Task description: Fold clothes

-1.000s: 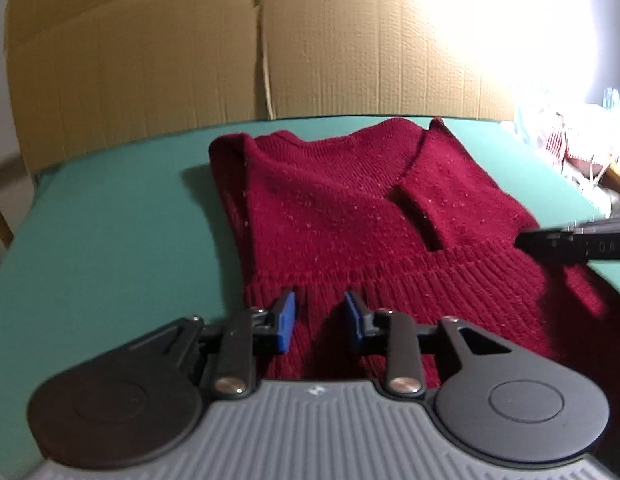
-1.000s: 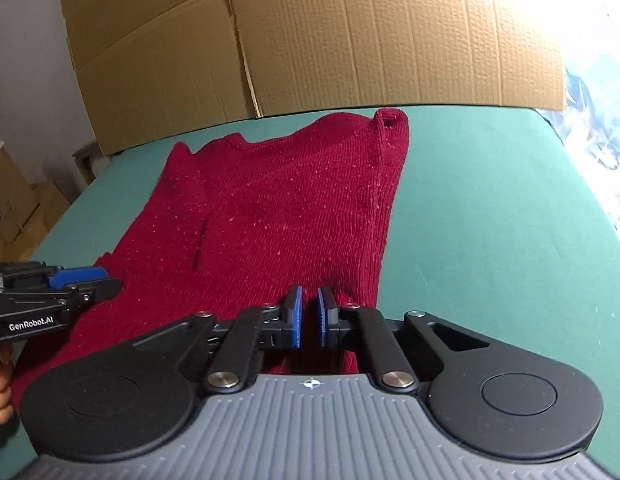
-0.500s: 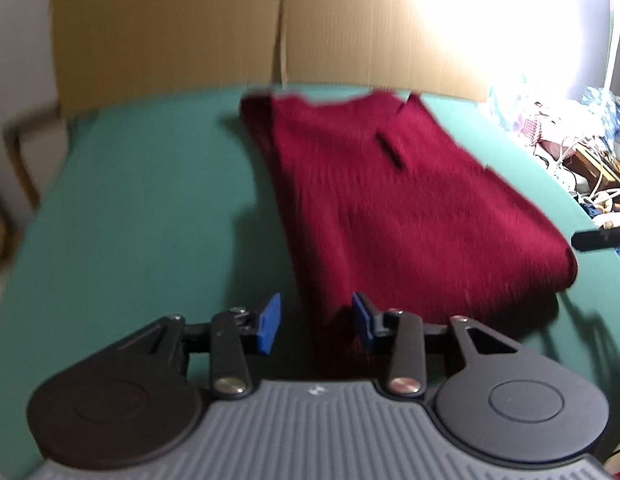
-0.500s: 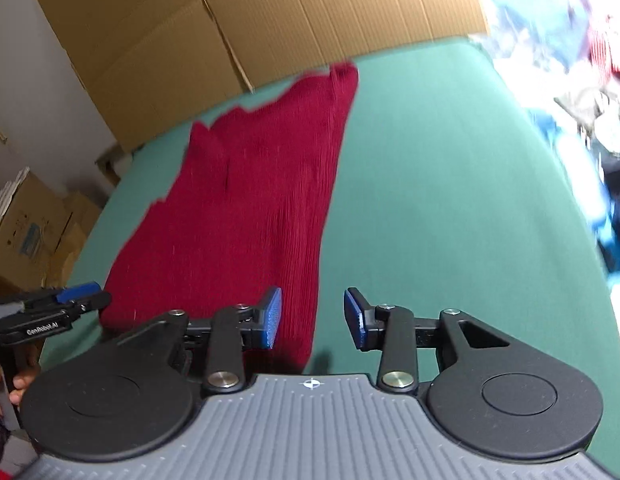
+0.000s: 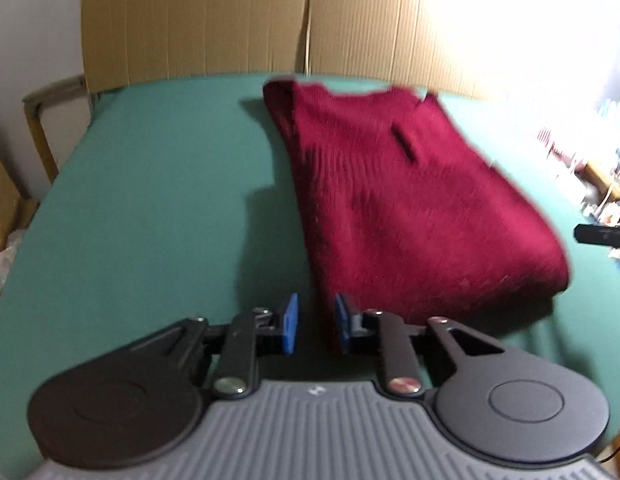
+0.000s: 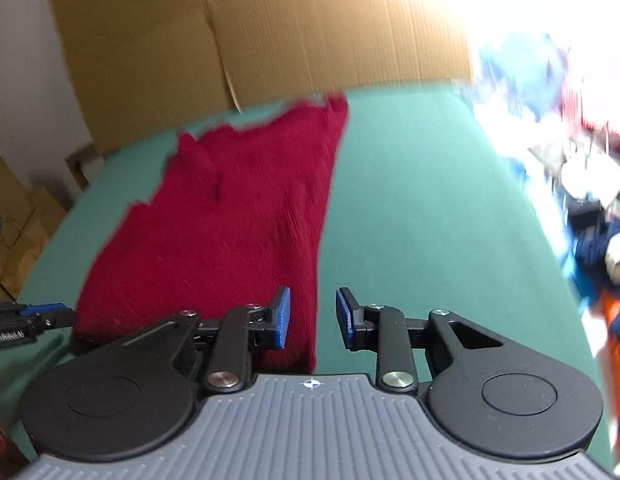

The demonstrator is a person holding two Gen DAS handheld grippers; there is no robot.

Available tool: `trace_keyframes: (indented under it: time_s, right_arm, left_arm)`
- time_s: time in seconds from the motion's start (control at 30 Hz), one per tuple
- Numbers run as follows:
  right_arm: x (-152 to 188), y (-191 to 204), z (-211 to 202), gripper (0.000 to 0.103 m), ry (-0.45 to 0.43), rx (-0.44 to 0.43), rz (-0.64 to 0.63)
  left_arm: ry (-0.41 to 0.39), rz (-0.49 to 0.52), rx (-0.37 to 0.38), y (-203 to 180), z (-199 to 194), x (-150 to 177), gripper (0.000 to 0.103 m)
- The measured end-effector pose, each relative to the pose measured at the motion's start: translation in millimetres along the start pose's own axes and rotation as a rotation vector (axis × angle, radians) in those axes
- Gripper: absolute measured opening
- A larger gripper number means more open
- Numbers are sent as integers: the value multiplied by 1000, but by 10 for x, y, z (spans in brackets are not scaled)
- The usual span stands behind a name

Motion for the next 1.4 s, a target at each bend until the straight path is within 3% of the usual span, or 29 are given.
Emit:
trace_keyframes:
  time_s: [0.2,0.4,0.67,0.77,0.9,1.17,1.4]
  right_arm:
    - [-27,215,330,25,43,-62,-70]
    - [-70,66,670,21,75,-54,-30]
    - [-317,-6,720,21,54,-99,-11]
    - [-496,77,921,21,70,-123,-53]
    - [-638,93,1289,17,176,-52,-73]
    - [-713,148,1407,18,210,-20,-94]
    - [-771,118,1506,18,224,1,-64]
  left_arm:
    - [-90,85,42,-322,298,-248,21]
    - [-56,81,-33,-231,811,-287,25]
    - [-82,116,-48,-339,726,-479,26]
    - [-71,122,-90,-427,925,-671,26]
    - [-7,104,-130,-442,1276,-797,32]
    - [17,103,-167,-463,1399,-859,37]
    - [39,25,-113,-247,1487,-882,59]
Point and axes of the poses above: each gripper's, at about its wrist camera, not at the fingertips, and z roughly the way its jaws point, y to its left, x to its underside, the point moved 2 cm from there along z, roughly the way its jaws point, and after that the axes turned 2 degrees about -x, right-handed, at the moved point
